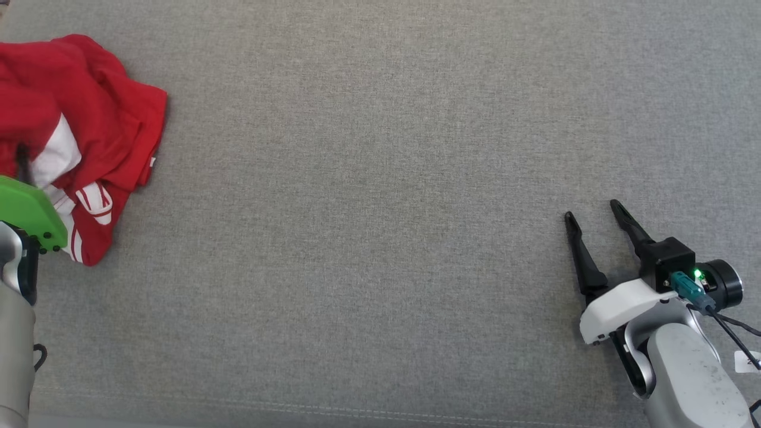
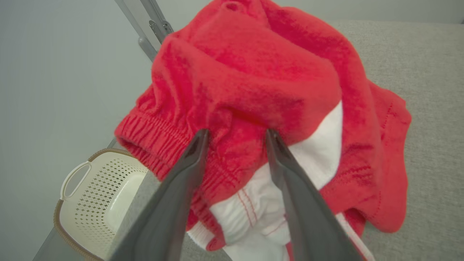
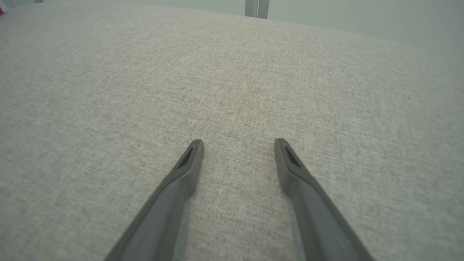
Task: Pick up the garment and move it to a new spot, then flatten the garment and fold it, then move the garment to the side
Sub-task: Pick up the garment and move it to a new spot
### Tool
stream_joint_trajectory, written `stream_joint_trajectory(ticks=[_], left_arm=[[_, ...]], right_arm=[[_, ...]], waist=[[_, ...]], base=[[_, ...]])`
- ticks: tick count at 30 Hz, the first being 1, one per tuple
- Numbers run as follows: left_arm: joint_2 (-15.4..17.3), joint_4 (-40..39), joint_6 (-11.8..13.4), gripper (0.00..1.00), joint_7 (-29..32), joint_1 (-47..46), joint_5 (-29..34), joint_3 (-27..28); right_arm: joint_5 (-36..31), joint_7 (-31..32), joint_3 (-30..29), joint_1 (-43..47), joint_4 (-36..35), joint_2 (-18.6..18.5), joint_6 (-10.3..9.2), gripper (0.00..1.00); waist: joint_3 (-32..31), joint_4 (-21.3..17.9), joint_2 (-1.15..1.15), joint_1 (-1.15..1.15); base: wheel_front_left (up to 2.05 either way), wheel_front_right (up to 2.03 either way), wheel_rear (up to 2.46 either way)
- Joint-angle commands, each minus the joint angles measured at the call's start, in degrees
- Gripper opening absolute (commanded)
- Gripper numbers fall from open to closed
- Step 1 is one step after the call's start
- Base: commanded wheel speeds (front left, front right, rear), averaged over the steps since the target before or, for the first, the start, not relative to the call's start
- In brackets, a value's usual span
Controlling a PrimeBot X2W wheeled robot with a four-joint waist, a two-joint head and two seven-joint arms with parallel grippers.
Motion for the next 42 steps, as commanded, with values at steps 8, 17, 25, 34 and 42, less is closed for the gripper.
stream_joint_trajectory(ticks=[8,17,25,34,42], left_arm=[[0.38,0.87,-0.74,0.00,-3.58,-2.26,1.06,-1.98],[-1.20,-8.13,-2.74,0.00,-6.53,-7.44,3.30,-7.63],[-5.43,-21.47,-3.06,0.00,-3.08,-10.00,-3.75,-21.47],[-10.89,-31.36,-3.01,0.00,-1.73,-7.99,-16.11,-31.29],[-14.47,-22.44,-2.27,0.00,-5.46,2.11,-20.27,-32.82]], right_arm=[[0.69,-0.15,-0.02,0.79,0.48,0.95,-0.10,1.00],[1.92,-0.16,-0.52,3.62,1.45,3.58,-0.10,1.00],[2.78,-0.16,-0.39,5.89,1.85,5.62,-0.10,1.00],[3.63,-0.15,-0.25,7.68,2.70,6.39,-0.09,1.00],[4.39,-0.15,-1.48,8.77,2.62,6.60,-0.09,1.00]], waist=[[-3.54,0.39,0.00,0.00],[-9.62,0.39,0.00,0.00],[-13.59,-2.62,0.00,0.00],[-16.16,-10.38,0.00,0.00],[-15.01,-15.88,0.00,0.00]], base=[[0.00,0.00,0.00],[0.00,0.00,0.00],[0.00,0.00,0.00],[0.00,0.00,0.00],[0.00,0.00,0.00]])
